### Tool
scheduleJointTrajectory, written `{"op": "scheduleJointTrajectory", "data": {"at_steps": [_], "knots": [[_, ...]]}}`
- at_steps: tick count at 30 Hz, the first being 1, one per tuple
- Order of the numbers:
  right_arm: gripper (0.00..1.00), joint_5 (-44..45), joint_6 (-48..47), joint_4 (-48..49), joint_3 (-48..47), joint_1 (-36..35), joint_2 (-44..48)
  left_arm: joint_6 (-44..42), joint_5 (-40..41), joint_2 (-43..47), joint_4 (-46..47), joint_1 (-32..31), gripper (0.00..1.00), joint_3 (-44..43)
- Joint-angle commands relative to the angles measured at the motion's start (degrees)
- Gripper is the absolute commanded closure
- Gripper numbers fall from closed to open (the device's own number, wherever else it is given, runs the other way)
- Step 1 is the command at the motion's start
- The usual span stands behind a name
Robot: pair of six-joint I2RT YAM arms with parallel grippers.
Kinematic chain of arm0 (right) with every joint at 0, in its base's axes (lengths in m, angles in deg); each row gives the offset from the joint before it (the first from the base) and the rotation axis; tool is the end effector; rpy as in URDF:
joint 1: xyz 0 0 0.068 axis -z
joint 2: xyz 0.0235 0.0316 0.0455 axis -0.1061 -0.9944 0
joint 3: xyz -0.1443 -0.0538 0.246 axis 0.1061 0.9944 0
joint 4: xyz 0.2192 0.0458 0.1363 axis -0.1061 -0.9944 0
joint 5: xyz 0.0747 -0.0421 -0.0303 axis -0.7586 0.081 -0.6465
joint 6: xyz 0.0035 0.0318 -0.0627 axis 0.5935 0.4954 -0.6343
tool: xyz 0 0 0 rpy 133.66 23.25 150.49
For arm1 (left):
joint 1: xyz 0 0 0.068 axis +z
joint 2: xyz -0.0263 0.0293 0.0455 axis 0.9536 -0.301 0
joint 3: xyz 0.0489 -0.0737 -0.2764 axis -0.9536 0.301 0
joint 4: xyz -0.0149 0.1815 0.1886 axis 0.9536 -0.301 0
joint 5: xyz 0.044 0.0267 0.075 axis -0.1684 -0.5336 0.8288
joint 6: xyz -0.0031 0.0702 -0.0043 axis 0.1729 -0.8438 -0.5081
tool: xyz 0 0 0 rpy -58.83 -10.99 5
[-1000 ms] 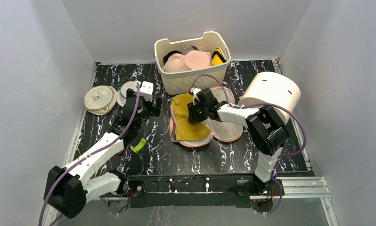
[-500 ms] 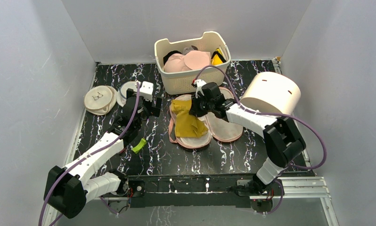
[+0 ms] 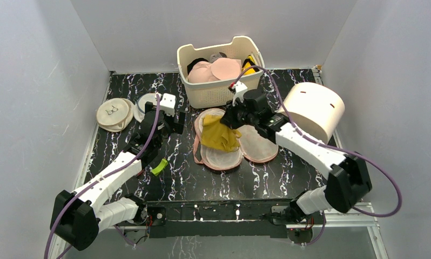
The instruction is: Unzip the laundry bag and remove the bra
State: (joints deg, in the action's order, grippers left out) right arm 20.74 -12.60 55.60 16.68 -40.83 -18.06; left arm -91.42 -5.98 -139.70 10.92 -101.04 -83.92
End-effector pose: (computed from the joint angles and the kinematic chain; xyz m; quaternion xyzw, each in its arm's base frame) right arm 0.2655 0.1999 0.3179 -0.2146 0.8301 0.2953 0.4215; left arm 0.2378 -0.1084 0.3027 0.1161 0.7586 -0.0084 0.6410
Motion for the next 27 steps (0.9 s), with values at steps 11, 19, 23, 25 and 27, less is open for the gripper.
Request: {"op": "scheduleJointTrajectory", "data": {"at_steps": [11,19,23,25,27], "knots": [[1.00,24.9,-3.4,9.5,-21.1,0.1,-0.7,0.0,1.8,1.5,0.4,0.3,0.03,-1.8],[1.00,42.6,-0.7,13.9,-36.7,1.3,-16.9,0.1,1.6,1.0,0.3,0.0,0.03,-2.0],[1.00,46.2,0.1,16.5,-42.4,2.3,-25.9,0.1,1.6,1.1,0.4,-0.2,0.03,-1.9],[1.00,46.5,0.9,15.8,-46.4,2.8,-31.5,0.1,1.4,1.2,0.3,-0.4,0.03,-1.9],[1.00,44.4,2.2,13.8,-51.1,2.9,-36.3,0.2,1.4,1.2,0.3,-0.5,0.03,-2.0]]}}
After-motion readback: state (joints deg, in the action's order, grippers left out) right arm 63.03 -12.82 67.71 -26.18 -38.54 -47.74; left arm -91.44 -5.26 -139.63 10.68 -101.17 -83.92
